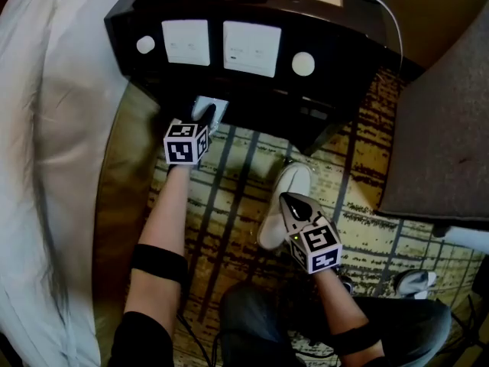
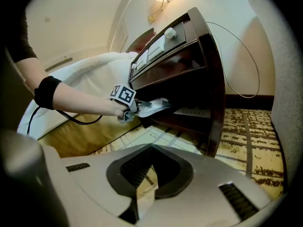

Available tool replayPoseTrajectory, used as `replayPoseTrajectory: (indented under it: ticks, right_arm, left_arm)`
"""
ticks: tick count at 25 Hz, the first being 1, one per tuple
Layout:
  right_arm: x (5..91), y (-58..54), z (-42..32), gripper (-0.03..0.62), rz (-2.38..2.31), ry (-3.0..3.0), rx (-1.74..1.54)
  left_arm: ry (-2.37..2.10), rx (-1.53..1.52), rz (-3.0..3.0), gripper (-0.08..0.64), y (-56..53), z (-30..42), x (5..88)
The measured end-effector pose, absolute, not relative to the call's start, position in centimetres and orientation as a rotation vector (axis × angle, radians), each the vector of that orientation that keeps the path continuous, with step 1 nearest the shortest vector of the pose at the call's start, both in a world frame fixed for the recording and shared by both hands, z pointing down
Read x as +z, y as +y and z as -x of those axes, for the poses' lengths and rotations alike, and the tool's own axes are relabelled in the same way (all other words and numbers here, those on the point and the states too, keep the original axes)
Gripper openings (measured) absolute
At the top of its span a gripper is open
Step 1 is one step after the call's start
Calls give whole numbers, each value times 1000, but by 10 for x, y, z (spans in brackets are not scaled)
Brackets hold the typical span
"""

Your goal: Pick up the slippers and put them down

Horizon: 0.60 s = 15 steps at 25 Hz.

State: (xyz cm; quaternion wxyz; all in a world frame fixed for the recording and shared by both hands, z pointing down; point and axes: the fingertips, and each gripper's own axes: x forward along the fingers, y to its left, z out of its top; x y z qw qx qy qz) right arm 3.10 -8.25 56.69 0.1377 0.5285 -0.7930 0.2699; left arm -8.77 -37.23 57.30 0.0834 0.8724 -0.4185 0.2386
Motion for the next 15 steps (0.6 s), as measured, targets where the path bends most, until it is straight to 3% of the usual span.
replayPoseTrajectory:
  ticks: [9,15]
  right_arm:
    - [576,-85,-30,0,-1534,-2286,778]
    - [576,-82,-30,0,-1534,-2283,781]
  left_arm:
    - [-1261,696,-2568,227,-382,84,594]
    - [-1286,719,-2546,402,-377,90,602]
